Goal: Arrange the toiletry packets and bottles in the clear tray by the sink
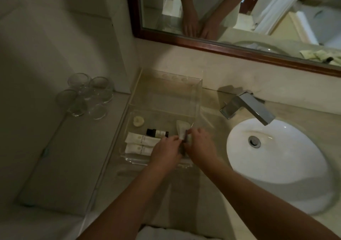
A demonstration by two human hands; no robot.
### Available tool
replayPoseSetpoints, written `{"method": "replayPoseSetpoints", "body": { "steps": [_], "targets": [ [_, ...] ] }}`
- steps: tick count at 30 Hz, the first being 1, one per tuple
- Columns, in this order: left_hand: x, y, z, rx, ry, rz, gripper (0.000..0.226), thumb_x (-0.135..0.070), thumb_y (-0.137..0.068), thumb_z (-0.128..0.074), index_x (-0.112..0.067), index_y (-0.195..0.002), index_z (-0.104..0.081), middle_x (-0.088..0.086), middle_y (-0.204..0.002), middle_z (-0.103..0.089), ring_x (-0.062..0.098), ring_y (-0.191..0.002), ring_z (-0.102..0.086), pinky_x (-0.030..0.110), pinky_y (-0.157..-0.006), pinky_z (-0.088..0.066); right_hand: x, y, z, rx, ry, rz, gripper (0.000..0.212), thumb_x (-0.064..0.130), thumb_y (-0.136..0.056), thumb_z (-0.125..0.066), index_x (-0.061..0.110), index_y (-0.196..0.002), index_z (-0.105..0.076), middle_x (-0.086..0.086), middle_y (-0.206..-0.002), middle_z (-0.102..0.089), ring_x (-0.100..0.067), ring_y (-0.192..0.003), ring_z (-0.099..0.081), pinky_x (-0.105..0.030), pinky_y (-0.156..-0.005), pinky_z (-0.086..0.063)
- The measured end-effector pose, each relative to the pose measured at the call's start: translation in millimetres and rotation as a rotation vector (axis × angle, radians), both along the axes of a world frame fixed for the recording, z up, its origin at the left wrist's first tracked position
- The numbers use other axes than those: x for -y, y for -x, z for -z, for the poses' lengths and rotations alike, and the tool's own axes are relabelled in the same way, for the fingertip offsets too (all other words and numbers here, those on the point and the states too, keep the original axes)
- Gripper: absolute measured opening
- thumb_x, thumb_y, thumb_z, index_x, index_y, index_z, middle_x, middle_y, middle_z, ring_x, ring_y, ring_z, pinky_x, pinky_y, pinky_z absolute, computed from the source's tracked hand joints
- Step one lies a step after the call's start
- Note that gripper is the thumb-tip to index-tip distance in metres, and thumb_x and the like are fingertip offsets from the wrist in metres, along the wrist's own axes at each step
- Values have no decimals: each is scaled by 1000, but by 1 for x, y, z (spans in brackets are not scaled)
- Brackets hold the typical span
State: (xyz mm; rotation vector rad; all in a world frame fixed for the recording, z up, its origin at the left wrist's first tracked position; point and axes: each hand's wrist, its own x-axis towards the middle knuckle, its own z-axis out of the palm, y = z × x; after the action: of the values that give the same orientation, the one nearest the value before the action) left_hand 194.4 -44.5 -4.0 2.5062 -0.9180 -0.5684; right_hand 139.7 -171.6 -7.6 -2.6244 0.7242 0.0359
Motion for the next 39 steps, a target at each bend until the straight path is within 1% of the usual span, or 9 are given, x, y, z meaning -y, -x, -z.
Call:
{"method": "replayPoseSetpoints", "body": {
  "steps": [4, 8, 13, 20, 24, 27, 31, 34, 39],
  "targets": [
    [1, 1, 10, 95, -120, 53, 45, -32, -93, -46, -26, -137, -39, -4, -148, -38, 29, -124, -38, 43, -99, -38, -4, 6, 15, -166, 212, -221, 57, 53, -88, -46, 26, -138, -42, -3, -148, -41, -29, -133, -35, -44, -108, -31],
    [-3, 3, 13, 86, -144, 65, 48, -33, -95, -40, -25, -142, -31, -3, -152, -31, 29, -129, -32, 45, -102, -35, -4, 8, 14, -231, 111, -216, 65, 56, -90, -40, 27, -147, -27, -2, -159, -21, -35, -143, -14, -51, -113, -19],
    [-7, 1, 10, 90, 2, -60, 29, -36, -94, -41, -27, -120, -51, -4, -125, -59, 22, -113, -44, 39, -90, -41, -4, 5, -1, 23, 138, 6, 39, 45, -86, -55, 27, -120, -54, -1, -120, -61, -23, -112, -47, -36, -89, -41],
    [-4, -2, 3, 0, 60, -119, 30, -29, -87, -55, -26, -117, -55, 0, -118, -62, 24, -111, -46, 39, -88, -44, -7, 5, -4, -31, 104, -11, 26, 35, -86, -57, 26, -110, -55, 0, -101, -66, -21, -89, -57, -35, -73, -48],
    [-6, -6, -3, -162, 57, -192, 47, -19, -84, -58, -28, -128, -49, 9, -123, -55, 27, -115, -48, 43, -94, -46, -12, -1, -4, -75, -139, 102, 29, 29, -87, -59, 25, -114, -49, 0, -86, -69, -20, -73, -67, -38, -66, -57],
    [-5, -11, -12, -198, 179, -239, 49, -19, -85, -58, -23, -132, -44, 6, -128, -52, 24, -117, -48, 42, -96, -46, -12, 3, -10, 72, -388, 180, 43, 21, -88, -64, 25, -127, -47, 5, -80, -65, -4, -68, -64, -25, -61, -55],
    [-9, -26, -36, -21, 451, -399, 65, -33, -82, -63, -34, -138, -30, 1, -143, -33, 12, -122, -37, 33, -93, -42, -3, 0, -35, 141, -257, -86, 41, 18, -87, -65, 31, -124, -55, 14, -85, -63, -1, -75, -56, -22, -68, -49],
    [-14, -53, -52, -141, 418, -422, 77, -39, -78, -70, -41, -140, -24, 2, -146, -34, 13, -121, -37, 34, -94, -40, 8, -13, -52, 147, -70, -321, 20, 16, -88, -62, 32, -97, -68, 12, -91, -70, -11, -81, -51, -29, -70, -43],
    [-24, -56, -42, -437, 73, -251, 33, -37, -75, -74, -22, -104, -65, -3, -91, -67, 14, -82, -63, 29, -66, -51, 25, -38, -57, 20, 42, -460, 20, 22, -86, -60, 41, -83, -66, 21, -87, -65, -12, -91, -43, -31, -72, -32]
  ]
}}
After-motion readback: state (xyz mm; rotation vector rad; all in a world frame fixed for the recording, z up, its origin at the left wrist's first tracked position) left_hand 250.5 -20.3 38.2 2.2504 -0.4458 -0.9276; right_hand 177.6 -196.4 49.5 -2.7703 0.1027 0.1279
